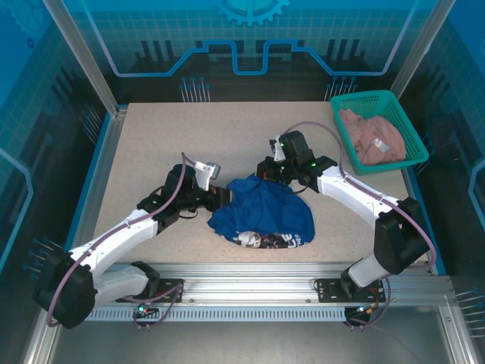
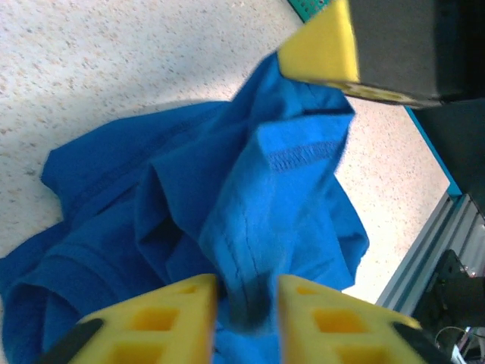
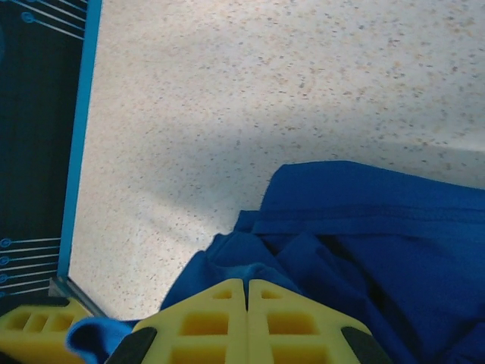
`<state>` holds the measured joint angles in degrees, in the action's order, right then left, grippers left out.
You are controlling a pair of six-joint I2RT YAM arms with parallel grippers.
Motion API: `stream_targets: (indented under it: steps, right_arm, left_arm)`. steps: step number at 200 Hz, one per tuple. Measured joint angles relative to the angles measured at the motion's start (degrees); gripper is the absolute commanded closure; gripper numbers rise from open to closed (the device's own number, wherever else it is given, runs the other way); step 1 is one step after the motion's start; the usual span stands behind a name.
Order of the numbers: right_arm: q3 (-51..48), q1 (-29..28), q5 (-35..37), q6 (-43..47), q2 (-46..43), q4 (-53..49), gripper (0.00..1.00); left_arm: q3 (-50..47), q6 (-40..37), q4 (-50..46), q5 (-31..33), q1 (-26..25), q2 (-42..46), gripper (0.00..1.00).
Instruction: Fold the inside-out t-shirt
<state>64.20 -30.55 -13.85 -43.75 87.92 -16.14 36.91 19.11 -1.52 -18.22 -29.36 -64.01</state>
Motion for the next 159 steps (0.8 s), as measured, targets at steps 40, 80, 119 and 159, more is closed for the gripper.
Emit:
stream_targets:
  steps: [40, 80, 119, 159]
  right_arm:
    - [-0.37, 0.94, 0.17, -0.44, 0.83, 0.61, 1.0]
    - [-0.37, 0.98, 0.13, -0.44, 1.22, 0.85, 1.0]
    - [-0.57, 0.98, -0.07, -0.44, 1.36, 1.31, 1.0]
    - [-1.09, 0.98, -0.04, -0.44, 1.36, 1.84, 1.0]
  left_arm:
    - [-2.69, 0.26, 0.98, 4.61, -4.33, -0.17, 0.39]
    - [-2.56, 1.25, 1.99, 9.09, -7.1, -3.96, 0.33]
    - [-0.35, 1.97, 2.29, 14.08, -7.23, -7.34, 0.37]
    - [2.47, 2.29, 3.13, 16.11, -7.23, -9.55, 0.42]
